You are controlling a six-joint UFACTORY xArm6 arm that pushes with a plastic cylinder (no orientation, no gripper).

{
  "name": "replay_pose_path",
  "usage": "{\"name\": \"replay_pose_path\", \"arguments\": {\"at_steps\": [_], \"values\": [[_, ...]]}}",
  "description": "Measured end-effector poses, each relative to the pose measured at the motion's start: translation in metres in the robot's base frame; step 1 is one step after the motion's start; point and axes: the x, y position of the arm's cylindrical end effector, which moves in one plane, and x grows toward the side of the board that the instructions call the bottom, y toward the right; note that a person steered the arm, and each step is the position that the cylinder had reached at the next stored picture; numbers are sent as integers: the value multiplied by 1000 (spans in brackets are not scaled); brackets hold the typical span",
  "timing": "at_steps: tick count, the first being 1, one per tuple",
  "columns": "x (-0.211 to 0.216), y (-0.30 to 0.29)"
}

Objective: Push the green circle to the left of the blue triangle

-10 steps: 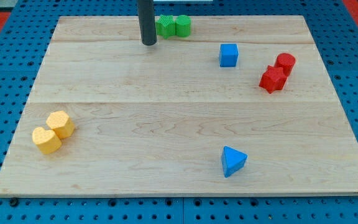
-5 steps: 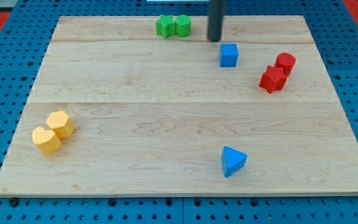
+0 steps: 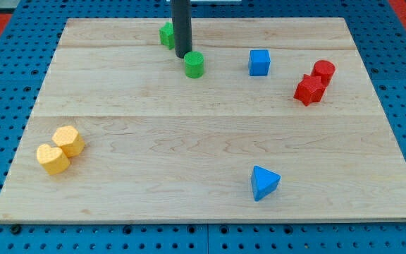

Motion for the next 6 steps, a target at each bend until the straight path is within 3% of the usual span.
{"name": "replay_pose_path", "arguments": {"at_steps": [1, 2, 3, 4, 5, 6], "values": [[29, 35], [110, 44], [147, 48], [126, 36], [169, 8], [224, 18]]}}
